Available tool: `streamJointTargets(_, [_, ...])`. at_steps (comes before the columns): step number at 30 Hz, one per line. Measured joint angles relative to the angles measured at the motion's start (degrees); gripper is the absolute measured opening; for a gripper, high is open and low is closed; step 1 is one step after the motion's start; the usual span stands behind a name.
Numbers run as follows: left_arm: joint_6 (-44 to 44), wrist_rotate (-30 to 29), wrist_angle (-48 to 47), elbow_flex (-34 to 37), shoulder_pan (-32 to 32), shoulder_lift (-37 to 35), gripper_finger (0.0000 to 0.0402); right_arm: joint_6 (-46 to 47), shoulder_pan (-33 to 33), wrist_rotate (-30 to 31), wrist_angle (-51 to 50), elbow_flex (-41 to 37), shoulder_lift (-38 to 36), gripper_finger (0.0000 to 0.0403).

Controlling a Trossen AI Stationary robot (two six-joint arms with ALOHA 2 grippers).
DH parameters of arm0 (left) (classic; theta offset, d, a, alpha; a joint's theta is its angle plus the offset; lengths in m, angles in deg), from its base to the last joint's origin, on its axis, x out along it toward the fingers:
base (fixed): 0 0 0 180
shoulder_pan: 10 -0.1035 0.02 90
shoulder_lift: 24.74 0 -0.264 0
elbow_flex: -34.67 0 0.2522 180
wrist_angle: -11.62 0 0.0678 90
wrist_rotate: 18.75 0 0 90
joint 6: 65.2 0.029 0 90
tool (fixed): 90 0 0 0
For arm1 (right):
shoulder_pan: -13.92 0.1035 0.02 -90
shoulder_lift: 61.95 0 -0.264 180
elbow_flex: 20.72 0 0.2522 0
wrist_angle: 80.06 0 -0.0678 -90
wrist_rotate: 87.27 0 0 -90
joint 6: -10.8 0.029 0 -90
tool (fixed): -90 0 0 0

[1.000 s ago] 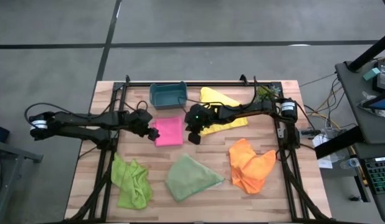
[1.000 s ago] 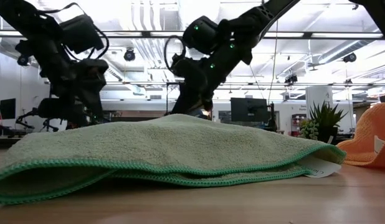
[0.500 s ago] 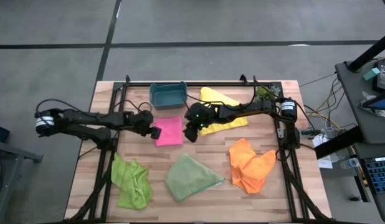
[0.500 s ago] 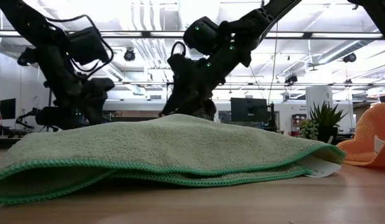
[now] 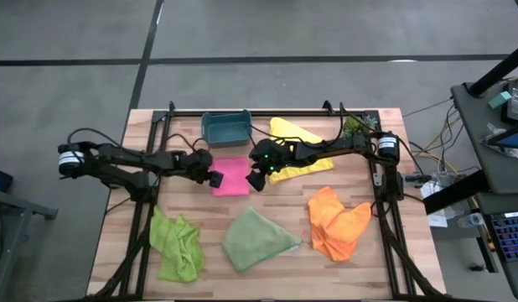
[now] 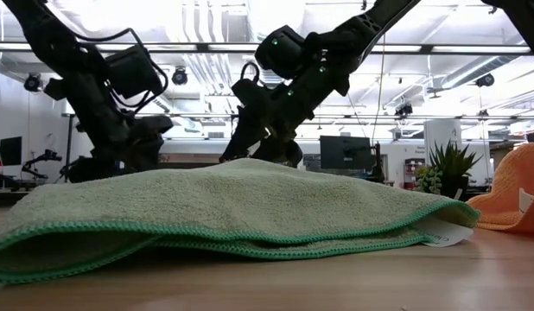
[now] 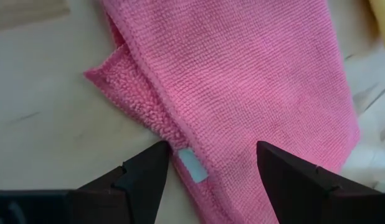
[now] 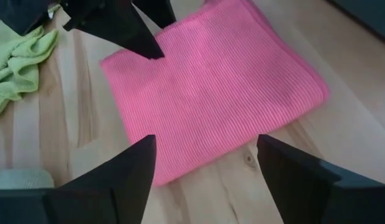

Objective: Fold microfiber towels
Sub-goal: Fold the pink microfiber towel

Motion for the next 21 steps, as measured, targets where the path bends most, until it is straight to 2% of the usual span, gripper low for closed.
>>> streamJointTargets(6, [1.87, -1.75, 4.34, 0.00, 0.05, 3.05, 0.0230, -0.64, 0.00, 0.01, 0.08, 0.00, 0.00, 0.0270])
streamJointTargets(10, [2.84, -2.99, 7.86, -0.07, 0.03, 6.40, 0.0211, -0.62, -0.11, 0.01, 0.23, 0.00, 0.00, 0.0270])
streamJointTargets(17, [6.31, -4.34, 13.00, -0.48, -0.01, 12.38, 0.0140, -0.85, -0.13, -0.01, 0.24, 0.00, 0.00, 0.0270])
streamJointTargets(21, [16.48, -4.86, 12.07, -1.39, -0.50, 13.02, 0.0086, -2.38, -0.13, -0.03, 0.23, 0.00, 0.00, 0.0270])
